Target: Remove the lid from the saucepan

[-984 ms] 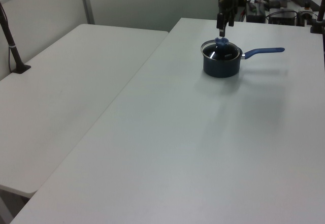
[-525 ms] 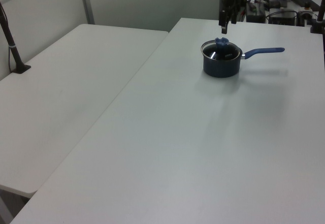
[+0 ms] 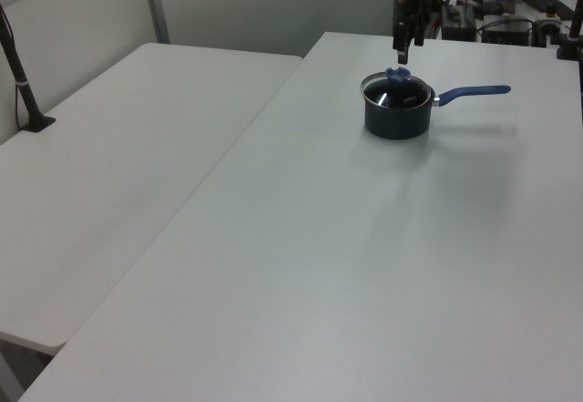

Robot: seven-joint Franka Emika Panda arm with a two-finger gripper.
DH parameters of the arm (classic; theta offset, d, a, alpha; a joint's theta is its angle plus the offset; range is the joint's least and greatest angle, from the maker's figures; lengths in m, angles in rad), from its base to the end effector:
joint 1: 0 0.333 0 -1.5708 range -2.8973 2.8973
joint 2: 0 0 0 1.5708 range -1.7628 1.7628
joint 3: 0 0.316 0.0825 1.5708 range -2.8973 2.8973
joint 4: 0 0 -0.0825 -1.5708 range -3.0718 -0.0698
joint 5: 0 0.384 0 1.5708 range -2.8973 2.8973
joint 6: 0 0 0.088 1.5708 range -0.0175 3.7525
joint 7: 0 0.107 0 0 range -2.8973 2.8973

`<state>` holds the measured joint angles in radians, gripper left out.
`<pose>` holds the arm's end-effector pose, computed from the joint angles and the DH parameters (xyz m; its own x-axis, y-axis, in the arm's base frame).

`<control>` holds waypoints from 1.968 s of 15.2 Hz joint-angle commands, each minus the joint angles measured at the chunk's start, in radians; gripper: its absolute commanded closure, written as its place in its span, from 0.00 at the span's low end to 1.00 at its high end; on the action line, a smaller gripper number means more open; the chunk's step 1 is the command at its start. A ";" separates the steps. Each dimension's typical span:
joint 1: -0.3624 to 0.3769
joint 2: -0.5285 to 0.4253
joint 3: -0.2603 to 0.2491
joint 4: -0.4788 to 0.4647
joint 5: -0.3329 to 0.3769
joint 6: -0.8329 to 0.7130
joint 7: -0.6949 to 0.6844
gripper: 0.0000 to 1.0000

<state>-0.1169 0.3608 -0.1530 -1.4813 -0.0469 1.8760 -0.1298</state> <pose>0.6503 -0.1689 0.4748 0.9931 -0.1146 0.0235 -0.1164 -0.9879 0.1028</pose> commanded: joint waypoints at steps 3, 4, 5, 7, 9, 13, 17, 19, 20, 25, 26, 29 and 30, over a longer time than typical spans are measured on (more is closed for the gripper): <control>0.023 0.027 0.006 -0.030 -0.002 0.101 -0.016 0.00; 0.023 0.029 0.006 -0.030 -0.002 0.103 -0.016 0.00; 0.023 0.030 0.006 -0.030 -0.005 0.104 -0.017 0.00; 0.025 0.036 0.006 -0.030 -0.014 0.104 -0.025 0.00; 0.032 0.055 0.006 -0.030 -0.021 0.104 -0.030 0.00; 0.033 0.058 0.006 -0.030 -0.037 0.106 -0.068 0.00; 0.033 0.069 0.006 -0.040 -0.039 0.146 -0.082 0.03; 0.033 0.072 0.006 -0.040 -0.039 0.147 -0.082 0.12; 0.033 0.073 0.006 -0.040 -0.040 0.147 -0.082 0.14; 0.033 0.075 0.006 -0.037 -0.056 0.147 -0.082 0.34; 0.033 0.075 0.006 -0.036 -0.056 0.147 -0.082 0.38; 0.031 0.073 0.000 -0.033 -0.056 0.147 -0.083 0.40; 0.031 0.073 -0.002 -0.033 -0.056 0.146 -0.085 0.43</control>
<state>-0.0935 0.4423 -0.1428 -1.5013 -0.0903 1.9939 -0.1952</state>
